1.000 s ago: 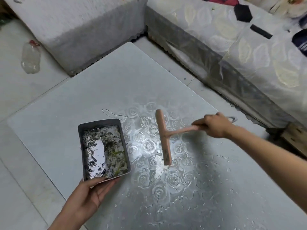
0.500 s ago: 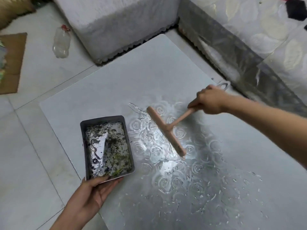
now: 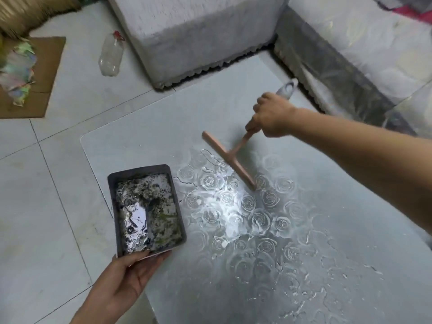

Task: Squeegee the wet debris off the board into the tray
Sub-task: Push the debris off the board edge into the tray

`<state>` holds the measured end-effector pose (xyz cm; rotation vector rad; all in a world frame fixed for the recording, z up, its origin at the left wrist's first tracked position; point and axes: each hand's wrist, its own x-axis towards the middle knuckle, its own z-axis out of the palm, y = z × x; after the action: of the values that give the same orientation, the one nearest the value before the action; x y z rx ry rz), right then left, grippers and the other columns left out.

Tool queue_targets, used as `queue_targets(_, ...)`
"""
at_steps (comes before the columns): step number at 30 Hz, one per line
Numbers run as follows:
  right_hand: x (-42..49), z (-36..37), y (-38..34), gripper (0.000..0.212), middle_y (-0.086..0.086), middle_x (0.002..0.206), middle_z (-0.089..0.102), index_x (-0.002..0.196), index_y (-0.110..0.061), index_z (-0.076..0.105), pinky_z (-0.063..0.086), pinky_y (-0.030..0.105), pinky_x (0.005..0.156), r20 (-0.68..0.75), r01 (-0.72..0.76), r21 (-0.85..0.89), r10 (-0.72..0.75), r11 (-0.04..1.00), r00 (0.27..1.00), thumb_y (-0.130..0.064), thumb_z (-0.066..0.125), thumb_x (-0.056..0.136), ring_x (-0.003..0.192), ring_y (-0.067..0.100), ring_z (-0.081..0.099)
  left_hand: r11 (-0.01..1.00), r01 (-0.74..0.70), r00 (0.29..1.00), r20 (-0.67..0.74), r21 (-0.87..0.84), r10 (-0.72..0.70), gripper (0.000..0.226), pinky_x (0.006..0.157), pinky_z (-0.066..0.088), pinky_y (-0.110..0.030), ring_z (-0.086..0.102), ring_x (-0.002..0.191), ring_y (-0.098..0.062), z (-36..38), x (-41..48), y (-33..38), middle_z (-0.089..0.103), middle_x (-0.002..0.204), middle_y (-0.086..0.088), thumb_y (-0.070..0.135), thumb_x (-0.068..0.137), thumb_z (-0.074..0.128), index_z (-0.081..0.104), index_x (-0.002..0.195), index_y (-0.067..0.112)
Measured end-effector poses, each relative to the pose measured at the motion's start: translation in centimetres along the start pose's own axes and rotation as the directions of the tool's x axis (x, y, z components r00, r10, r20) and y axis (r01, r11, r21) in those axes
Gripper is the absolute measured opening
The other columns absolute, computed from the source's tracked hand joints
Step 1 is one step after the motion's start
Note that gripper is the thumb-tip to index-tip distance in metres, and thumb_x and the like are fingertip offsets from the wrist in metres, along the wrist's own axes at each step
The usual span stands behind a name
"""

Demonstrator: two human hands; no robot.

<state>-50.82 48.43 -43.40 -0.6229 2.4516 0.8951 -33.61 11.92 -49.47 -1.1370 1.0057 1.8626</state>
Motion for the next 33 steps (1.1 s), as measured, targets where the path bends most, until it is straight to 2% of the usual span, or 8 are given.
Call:
queue_targets(7,-2.0,-1.9,-6.9,0.031,0.006,0.113,0.058,0.120,-0.029,0.060,0.032,0.037,0.095,-0.128,0.244,-0.095,-0.255,0.965,0.958,-0.027,0.038,0.099,0.111,0.028,0.048,0.999,0.003,1.000,0.011,-0.035,-0.003,0.036,0.055,0.059,-0.037,0.071,0.070,-0.039,0.4,-1.5,0.4,0.067,0.093,-0.032,-0.007,0.068,0.048,0.054,0.102,-0.015)
queue_targets(13,-2.7,-3.1,-1.9,0.038,0.004,0.113,0.058,0.127,-0.040,0.052,0.035,0.035,0.089,-0.055,-0.109,0.191,0.121,0.976,0.991,-0.027,0.045,0.092,0.112,0.027,0.050,1.000,-0.017,1.000,0.014,-0.024,0.017,0.039,0.061,0.059,-0.036,0.071,0.072,-0.039,-0.6,-2.6,1.6,0.066,0.098,-0.034,-0.007,0.067,0.049,0.054,0.105,-0.016)
queue_targets(16,-1.6,-2.7,-1.7,0.034,0.005,0.119,0.060,0.126,-0.031,0.054,0.042,0.034,0.086,0.162,-0.359,0.511,0.323,0.781,0.932,-0.025,0.044,0.094,0.110,0.029,0.055,1.000,-0.019,1.000,0.020,-0.022,0.019,0.036,0.064,0.058,-0.038,0.071,0.073,-0.040,-1.1,-2.7,2.0,0.064,0.101,-0.035,-0.007,0.069,0.049,0.054,0.103,-0.018)
queue_targets(21,0.6,-1.5,-9.0,0.048,0.013,0.122,0.060,0.136,-0.022,0.045,0.041,0.028,0.072,0.282,-0.380,0.795,0.268,0.473,0.921,-0.011,0.043,0.089,0.091,0.026,0.058,1.000,-0.006,1.000,0.016,-0.003,0.006,0.039,0.067,0.058,-0.039,0.071,0.075,-0.038,-2.1,-1.9,2.6,0.064,0.103,-0.034,-0.008,0.068,0.049,0.054,0.106,-0.017)
queue_targets(23,-0.4,-0.6,-12.0,0.072,0.016,0.122,0.059,0.149,-0.036,0.022,0.041,0.028,0.069,0.280,-0.366,0.837,0.256,0.408,0.925,-0.007,0.042,0.087,0.094,0.028,0.060,1.000,-0.001,1.000,0.003,-0.010,0.001,0.040,0.068,0.058,-0.040,0.071,0.076,-0.038,-2.5,-1.7,2.8,0.064,0.103,-0.034,-0.007,0.069,0.049,0.054,0.107,-0.015)
queue_targets(26,-4.5,0.3,-16.0,0.090,0.012,0.090,0.061,0.148,-0.048,0.001,0.039,0.026,0.052,0.348,-0.411,0.849,0.235,0.332,0.908,-0.003,0.044,0.083,0.065,0.020,0.054,1.000,0.025,1.000,-0.019,-0.008,-0.025,0.038,0.068,0.058,-0.039,0.071,0.076,-0.038,-3.0,-1.6,3.8,0.064,0.104,-0.034,-0.007,0.074,0.048,0.052,0.111,-0.014)
queue_targets(30,-9.3,-1.1,-18.0,0.078,0.010,0.093,0.061,0.149,-0.043,0.016,0.040,0.030,0.062,0.476,-0.506,0.818,0.171,0.273,0.863,-0.007,0.042,0.084,0.071,0.024,0.046,0.998,0.058,0.996,-0.060,-0.030,-0.060,0.040,0.066,0.058,-0.039,0.071,0.074,-0.041,-3.6,-2.1,5.2,0.065,0.103,-0.033,-0.007,0.091,0.038,0.044,0.130,-0.009)
queue_targets(33,-7.7,-4.1,-16.4,0.077,0.008,0.101,0.064,0.147,-0.043,0.024,0.039,0.029,0.063,0.381,-0.442,0.860,0.256,0.253,0.888,-0.004,0.042,0.084,0.070,0.022,0.047,0.997,0.083,0.994,-0.067,0.002,-0.083,0.049,0.067,0.057,-0.041,0.070,0.073,-0.042,-3.9,-2.0,6.8,0.056,0.124,-0.031,-0.009,0.090,0.038,0.038,0.139,-0.005)
